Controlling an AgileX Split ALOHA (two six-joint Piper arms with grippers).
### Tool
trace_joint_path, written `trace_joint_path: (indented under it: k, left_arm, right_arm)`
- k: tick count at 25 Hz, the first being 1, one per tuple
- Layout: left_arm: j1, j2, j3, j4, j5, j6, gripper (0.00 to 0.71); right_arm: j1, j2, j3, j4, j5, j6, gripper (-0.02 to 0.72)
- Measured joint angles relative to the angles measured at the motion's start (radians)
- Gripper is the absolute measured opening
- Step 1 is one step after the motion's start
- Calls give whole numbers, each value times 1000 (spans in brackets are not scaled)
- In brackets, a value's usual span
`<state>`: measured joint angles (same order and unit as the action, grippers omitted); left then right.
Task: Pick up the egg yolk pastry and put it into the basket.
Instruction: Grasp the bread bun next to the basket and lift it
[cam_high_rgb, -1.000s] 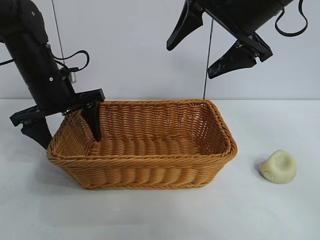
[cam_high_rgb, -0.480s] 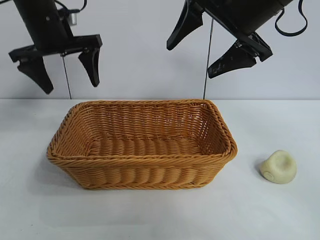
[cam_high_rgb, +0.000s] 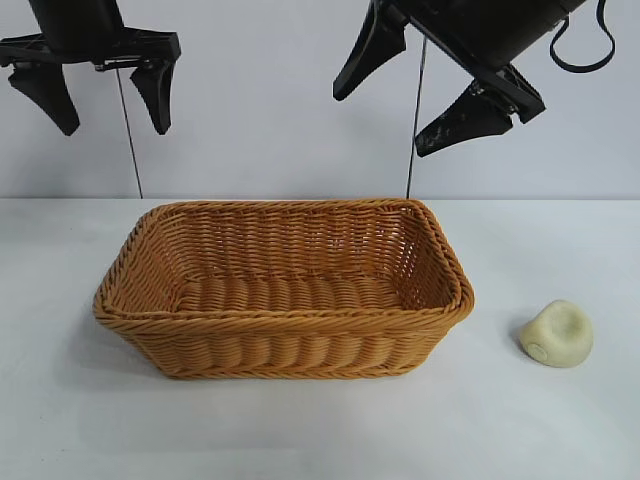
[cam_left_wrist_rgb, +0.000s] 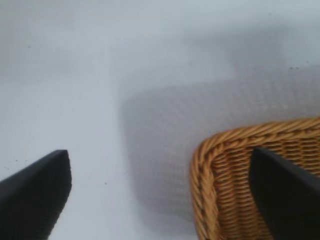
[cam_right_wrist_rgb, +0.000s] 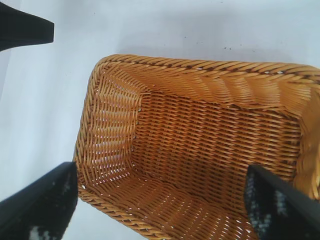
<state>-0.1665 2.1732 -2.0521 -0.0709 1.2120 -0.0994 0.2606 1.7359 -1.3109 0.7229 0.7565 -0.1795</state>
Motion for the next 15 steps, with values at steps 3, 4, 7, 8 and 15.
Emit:
trace_joint_path:
  k: [3,4,7,8,15]
  left_arm:
    - [68,0,0,5,0,6,692]
    - [92,0,0,5,0,6,692]
    - [148,-2,2,-5,0,9,692]
    - [158,-6,10,-10,0,9,692]
    - [143,-160,219,-22,-1,45,692]
  right_arm:
    - [0,0,0,0,0,0,644]
    - [0,0,0,0,0,0,644]
    - [0,0,0,0,0,0,644]
    - [0,0,0,0,0,0,644]
    - [0,0,0,0,-1,0,644]
